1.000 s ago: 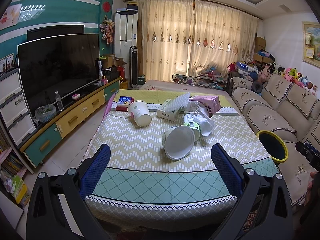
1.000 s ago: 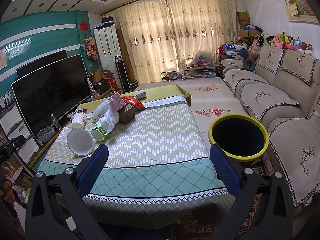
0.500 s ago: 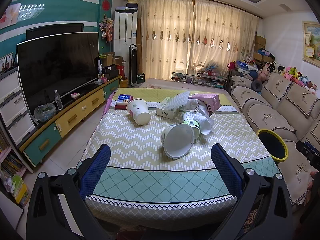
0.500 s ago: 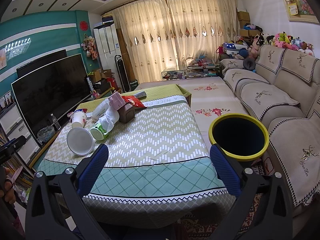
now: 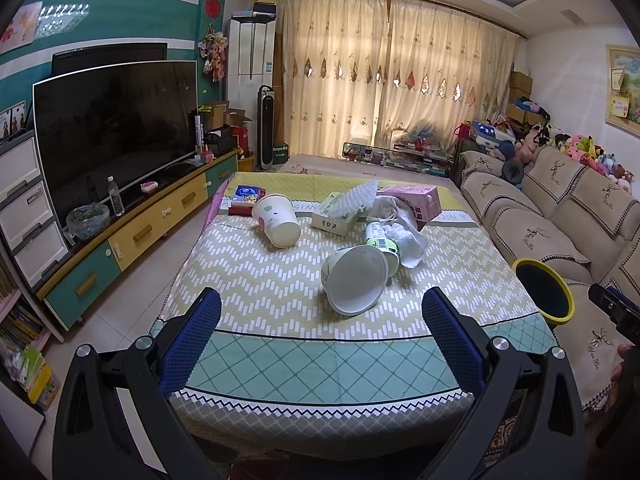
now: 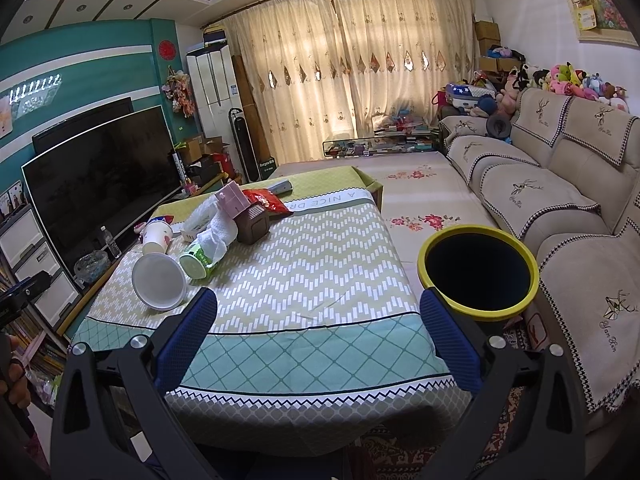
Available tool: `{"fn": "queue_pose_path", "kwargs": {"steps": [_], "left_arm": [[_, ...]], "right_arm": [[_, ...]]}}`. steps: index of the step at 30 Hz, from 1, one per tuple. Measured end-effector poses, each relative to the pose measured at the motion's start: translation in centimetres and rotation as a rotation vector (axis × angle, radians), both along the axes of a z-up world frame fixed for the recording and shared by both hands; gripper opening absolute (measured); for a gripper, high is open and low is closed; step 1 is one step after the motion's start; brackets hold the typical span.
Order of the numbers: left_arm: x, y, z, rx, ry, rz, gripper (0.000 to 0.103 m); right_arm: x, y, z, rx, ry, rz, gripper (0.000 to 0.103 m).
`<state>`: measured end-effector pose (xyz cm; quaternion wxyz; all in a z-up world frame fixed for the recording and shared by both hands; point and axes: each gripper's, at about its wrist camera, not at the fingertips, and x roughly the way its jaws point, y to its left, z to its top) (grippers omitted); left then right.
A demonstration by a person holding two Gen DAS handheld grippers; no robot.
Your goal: Collect trash
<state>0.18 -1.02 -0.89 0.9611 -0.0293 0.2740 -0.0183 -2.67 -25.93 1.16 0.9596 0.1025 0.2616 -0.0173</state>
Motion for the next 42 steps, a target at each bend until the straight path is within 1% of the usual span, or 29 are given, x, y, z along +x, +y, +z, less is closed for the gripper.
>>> {"fn": "queue_pose_path", "kwargs": {"steps": [3,6,12,14,18,20,22,23,24,25,26,28,31,36,39,40,42], "left_arm": [[0.2,0.4,-0.1,-0.016,0.006,0.013,0.099],[0.6,1.1,-0.4,-0.027,0.013,0.031,0.099],[1.8,2.8,-1.8,-0.056,0.034,0.049,0.099],[2.5,3.4,-2.3,-0.059,0.046,0.056,0.099],[3.7,4.6,-3.4,-0.078,0.067,0.068,0.099],[4.2,4.9,-3.9,-0.08,0.069,0.074,0.099],[4.8,5.2,-4.3,-0.074,0.067,0.081,0.099],[5.0,5.4,-4.5,-0.071,0.064,0.082,0.099],[5.3,5.5,-4.7,-0.069,0.061,0.082,0.099],[5.6,5.4,-4.8,-0.065,0.06,0.082,0.099],[5.9,5.4,-4.9,-0.063,0.058,0.08,0.099],[6.5,5.2,-5.1,-0.054,0.055,0.077,0.099],[7.6,5.2,-5.5,-0.045,0.058,0.072,0.099],[9.1,5.2,-6.4,-0.037,0.074,0.067,0.099],[9.9,5.3,-6.9,-0.05,0.089,0.062,0.099],[9.9,5.3,-7.0,-0.05,0.091,0.062,0.099],[10.1,5.4,-7.2,-0.047,0.096,0.064,0.099]], "right_arm": [[0.6,0.4,-0.4,0.011,0.006,0.03,0.097],[2.1,1.4,-0.8,0.0,0.026,0.067,0.097],[6.2,5.9,-1.7,-0.04,0.051,0.209,0.097],[7.7,7.4,-2.2,-0.041,0.061,0.256,0.097],[11.7,10.4,-4.2,-0.013,0.119,0.341,0.097],[13.5,11.7,-5.4,0.011,0.151,0.371,0.089],[15.2,12.8,-6.5,0.038,0.184,0.403,0.065],[16.1,13.3,-7.2,0.057,0.209,0.422,0.061],[17.2,14.0,-8.0,0.074,0.237,0.448,0.053],[17.8,14.6,-8.5,0.078,0.253,0.46,0.047],[18.5,15.1,-9.1,0.075,0.273,0.465,0.044],[19.7,16.0,-10.0,0.065,0.294,0.473,0.032],[21.1,17.0,-10.7,0.06,0.315,0.474,0.028],[22.9,18.0,-11.5,0.078,0.339,0.492,0.027],[23.9,18.5,-11.8,0.096,0.35,0.492,0.026],[24.0,18.6,-11.7,0.098,0.35,0.492,0.017],[24.1,18.6,-11.5,0.111,0.344,0.498,0.009]]}}
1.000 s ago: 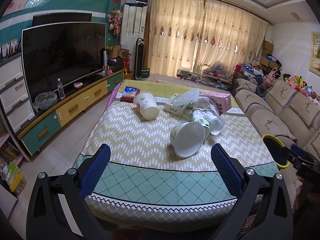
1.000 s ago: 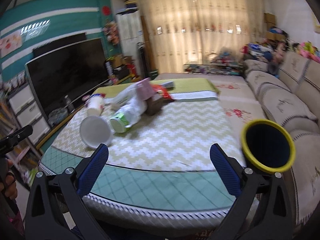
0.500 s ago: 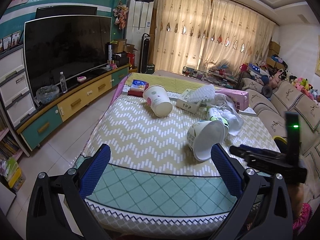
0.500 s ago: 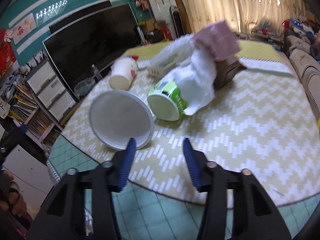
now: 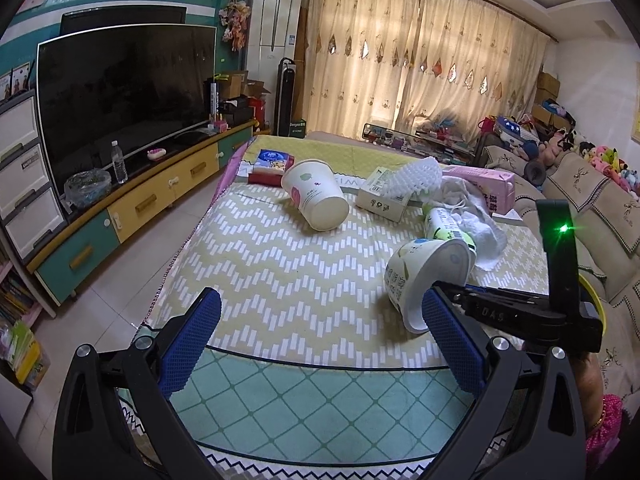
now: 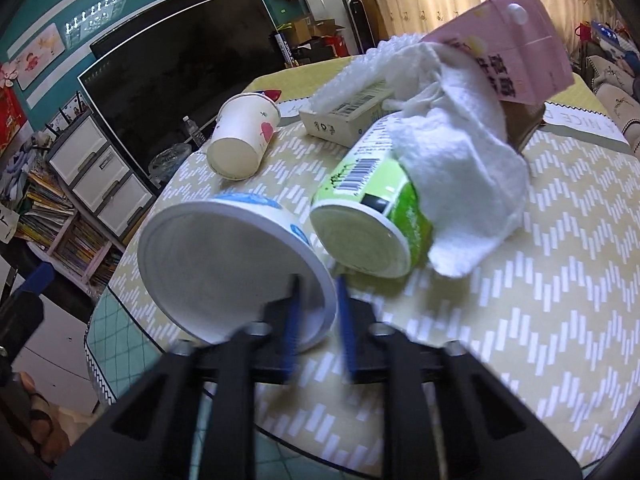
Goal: Collect trash
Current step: 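Reach the right gripper to the upside-down white plastic bowl and grasp its rim, then carry the white bowl with the right gripper into the yellow-rimmed bin and release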
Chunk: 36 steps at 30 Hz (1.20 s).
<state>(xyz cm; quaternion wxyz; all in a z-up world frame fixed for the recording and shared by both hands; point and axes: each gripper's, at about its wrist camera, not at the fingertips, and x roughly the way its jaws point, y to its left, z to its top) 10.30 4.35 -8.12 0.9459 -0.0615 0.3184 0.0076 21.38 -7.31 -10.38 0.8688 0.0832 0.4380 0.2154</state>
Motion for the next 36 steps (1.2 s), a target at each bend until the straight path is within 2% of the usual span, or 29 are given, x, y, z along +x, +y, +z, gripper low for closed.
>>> {"fn": "queue_pose_path", "kwargs": {"steps": [3,9,13,16,20,24,28,32,36], "left_arm": [[0.5,0.2,-0.4,-0.003,0.006,0.004,0.099],[0.7,-0.2,-0.8,-0.003,0.012,-0.005,0.099],[1.4,-1.2,-1.2,-0.002,0.024,-0.023,0.099],[2.2,-2.3,-1.4,0.005,0.038,-0.041,0.099],[3.4,-4.2,-1.6,0.012,0.054,-0.08,0.099],[4.8,-7.1,-1.5,0.022,0.058,-0.136,0.099],[6.2,-9.9,-1.7,0.024,0.07,-0.184,0.099],[7.4,-12.3,-2.4,0.018,0.108,-0.24,0.099],[8.5,-14.4,-2.3,0.022,0.117,-0.281,0.099]], "right_arm": [[-0.7,-0.4,0.6,0.018,-0.007,0.01,0.005],[-3.3,-2.0,2.2,0.045,-0.021,0.025,0.005],[-5.6,-5.4,4.2,0.078,-0.053,-0.007,0.005],[-7.1,-9.4,5.7,0.109,-0.091,-0.083,0.005],[-8.6,-16.3,6.5,0.102,-0.136,-0.267,0.005],[-9.6,-24.8,5.5,0.072,-0.134,-0.516,0.005],[-10.4,-31.8,4.1,-0.013,-0.12,-0.746,0.005],[-10.2,-36.9,1.6,-0.093,-0.063,-0.908,0.005],[-9.2,-40.2,-1.5,-0.125,0.018,-0.976,0.006]]}}
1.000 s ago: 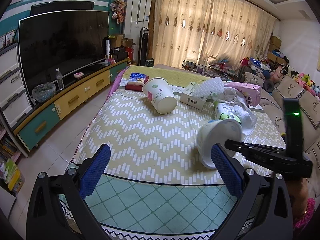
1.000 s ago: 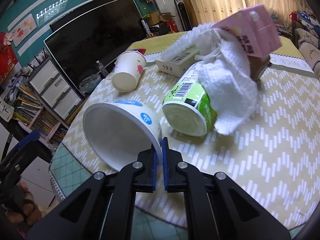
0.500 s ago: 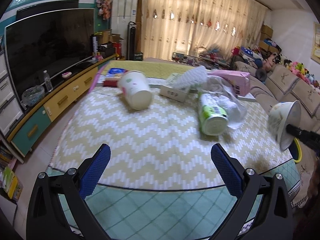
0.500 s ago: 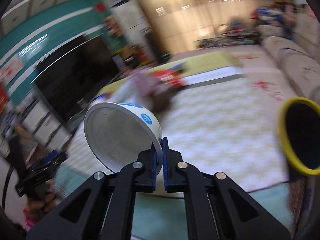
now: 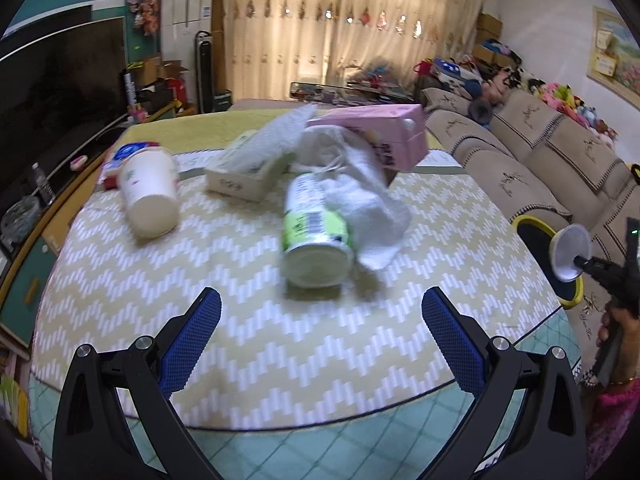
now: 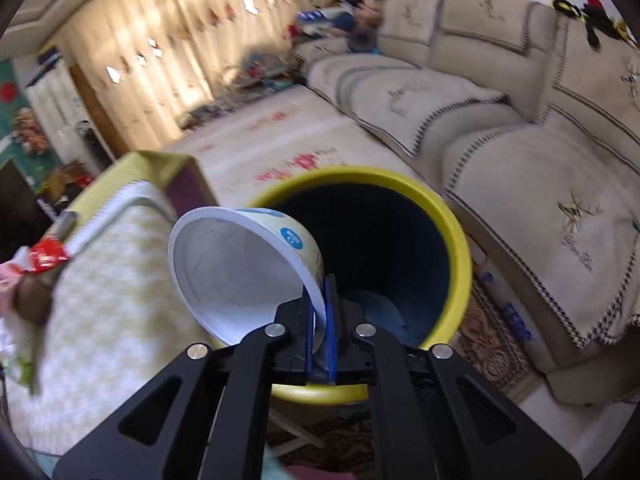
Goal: Collect trash
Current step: 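Carry the white bowl with the right gripper into the yellow-rimmed bin and release, then grasp the crumpled white cloth on the table with the left gripper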
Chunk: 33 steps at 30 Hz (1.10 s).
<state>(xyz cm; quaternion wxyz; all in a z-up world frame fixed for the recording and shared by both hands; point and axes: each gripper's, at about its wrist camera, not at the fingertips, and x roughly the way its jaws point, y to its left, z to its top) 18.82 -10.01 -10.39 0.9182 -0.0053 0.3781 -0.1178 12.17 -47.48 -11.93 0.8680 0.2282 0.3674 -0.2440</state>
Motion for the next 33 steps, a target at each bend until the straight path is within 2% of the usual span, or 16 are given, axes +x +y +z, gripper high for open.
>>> {"fn": "queue_pose_path", "kwargs": {"steps": [5,9,10,19,24,29,31,32,33], "left_arm": [[1.3,-2.1,0.5,0.007,-0.011,-0.043,0.099],[2.7,-3.5,0.5,0.024,-0.006,-0.064,0.099],[3.0,-3.8,0.5,0.022,-0.005,-0.069,0.099],[6.5,-5.3,0.5,0.036,0.001,-0.095,0.099],[8.9,-5.6,0.3,0.075,-0.005,-0.079,0.098],[10.4,-6.4,0.1,0.101,-0.002,-0.104,0.083],[11.2,-6.6,-0.1,0.105,0.013,-0.105,0.067],[11.4,-6.5,-0.1,0.1,0.014,-0.105,0.063],[11.6,-6.6,-0.1,0.098,0.012,-0.105,0.053]], "right_arm": [[1.5,-1.9,-2.6,0.017,0.051,-0.018,0.008],[1.8,-2.3,-3.0,-0.01,0.069,-0.032,0.021],[2.0,-2.5,-3.1,-0.01,0.07,-0.031,0.021],[2.0,-2.1,-2.1,0.003,0.02,-0.001,0.027],[1.9,-2.2,-2.2,0.024,0.017,0.008,0.027],[1.6,-2.5,-2.2,0.033,0.009,0.005,0.027],[1.4,-2.4,-2.1,0.034,0.004,0.007,0.027],[1.4,-2.4,-2.0,0.034,0.002,0.008,0.027],[1.3,-2.4,-1.9,0.035,-0.001,0.01,0.027]]}}
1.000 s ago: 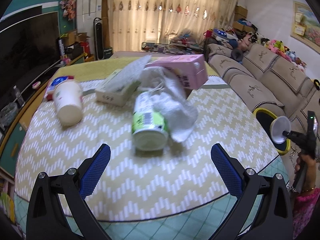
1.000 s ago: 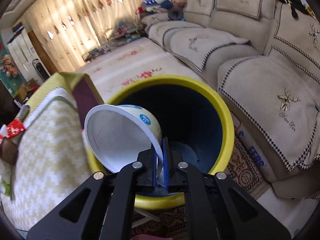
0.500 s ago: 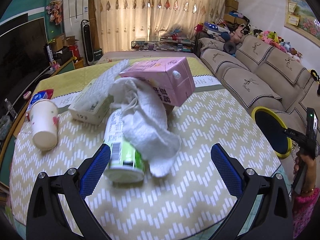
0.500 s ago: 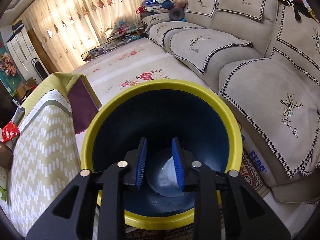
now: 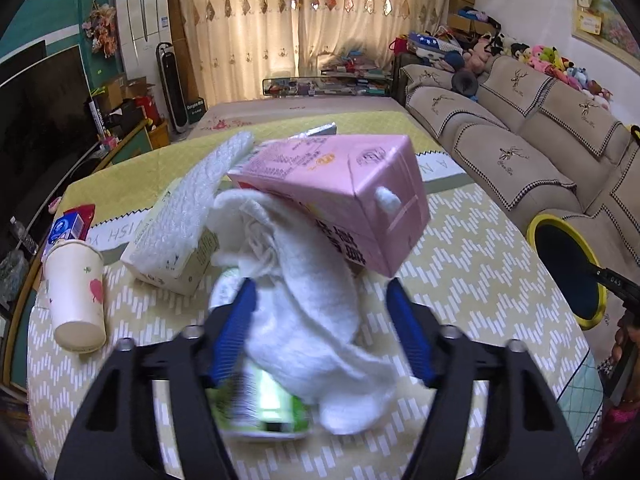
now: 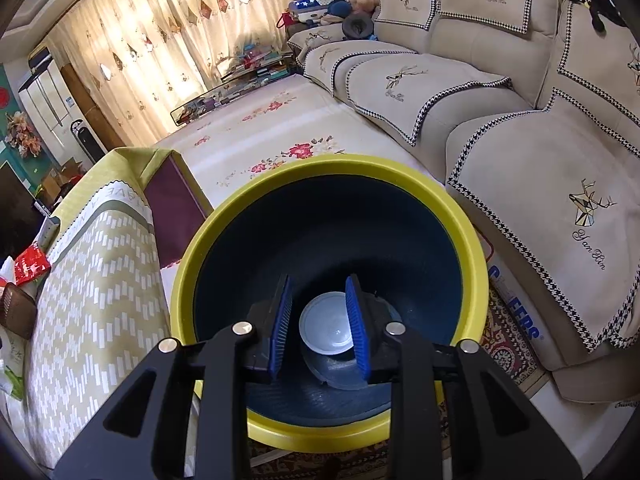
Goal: Collect trash
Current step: 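Grasp the crumpled white cloth on the table with the left gripper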
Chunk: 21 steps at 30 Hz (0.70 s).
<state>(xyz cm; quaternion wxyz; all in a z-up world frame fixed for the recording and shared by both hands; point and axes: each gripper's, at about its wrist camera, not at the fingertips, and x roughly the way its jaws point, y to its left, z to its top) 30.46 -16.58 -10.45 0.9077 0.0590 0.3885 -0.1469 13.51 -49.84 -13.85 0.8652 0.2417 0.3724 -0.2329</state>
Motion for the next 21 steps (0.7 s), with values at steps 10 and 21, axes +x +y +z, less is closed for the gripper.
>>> {"fn": "queue_pose_path", "kwargs": {"steps": [10,21], "left_arm": [[-1.0,1.0,1.3,-0.078,0.019,-0.009,0.009],[-8.5,-0.1,5.6,-0.111,-0.015,-0.142,0.009]], "right_arm": [[-0.8,0.8,1.2,0.008,-0.031,0.015,0.027],[-3.1,1.8,3.2,0.014,-0.094,0.029,0.031]]}}
